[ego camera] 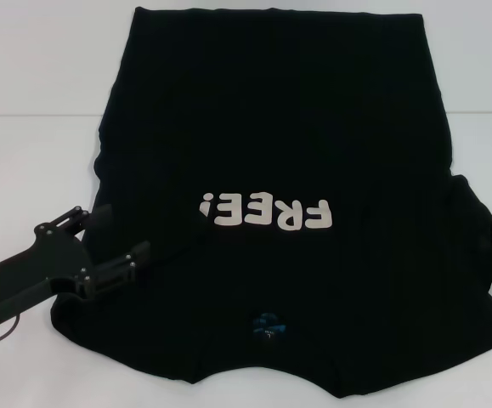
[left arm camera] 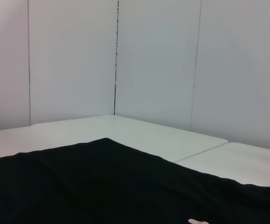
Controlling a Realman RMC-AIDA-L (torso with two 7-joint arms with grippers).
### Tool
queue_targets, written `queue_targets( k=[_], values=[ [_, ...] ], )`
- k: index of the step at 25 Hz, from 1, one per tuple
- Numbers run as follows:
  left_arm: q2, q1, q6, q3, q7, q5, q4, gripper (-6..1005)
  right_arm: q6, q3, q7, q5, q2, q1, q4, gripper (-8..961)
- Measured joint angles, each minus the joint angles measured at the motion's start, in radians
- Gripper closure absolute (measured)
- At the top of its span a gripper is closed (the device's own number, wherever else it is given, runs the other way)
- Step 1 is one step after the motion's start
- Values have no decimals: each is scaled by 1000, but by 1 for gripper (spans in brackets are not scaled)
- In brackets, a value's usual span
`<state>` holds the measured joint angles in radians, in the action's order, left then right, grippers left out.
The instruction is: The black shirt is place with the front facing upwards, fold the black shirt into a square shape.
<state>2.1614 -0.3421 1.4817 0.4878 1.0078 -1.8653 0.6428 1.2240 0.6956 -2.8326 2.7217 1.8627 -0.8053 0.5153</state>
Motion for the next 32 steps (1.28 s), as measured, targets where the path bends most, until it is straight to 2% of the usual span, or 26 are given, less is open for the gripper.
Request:
queue_targets(
  k=[7, 21, 24, 27, 32],
  values=[
    [-1, 0, 0, 0, 0, 0, 0, 150, -3, 6, -5, 13, 3, -10, 0, 555],
    [-1, 9, 7, -12, -1, 4, 0, 152, -8, 28, 4, 24, 12, -19, 5, 914],
    [0, 19, 16, -12, 2, 19, -1, 152, 2, 22, 7, 19, 7, -13, 12, 915],
    [-2, 29, 33, -12, 11, 21, -14, 152, 25, 15, 10, 18, -7, -7, 21, 916],
    [-25, 35, 88, 17, 68, 3, -42, 153, 101, -5, 15, 17, -16, 22, 126, 914]
  ],
)
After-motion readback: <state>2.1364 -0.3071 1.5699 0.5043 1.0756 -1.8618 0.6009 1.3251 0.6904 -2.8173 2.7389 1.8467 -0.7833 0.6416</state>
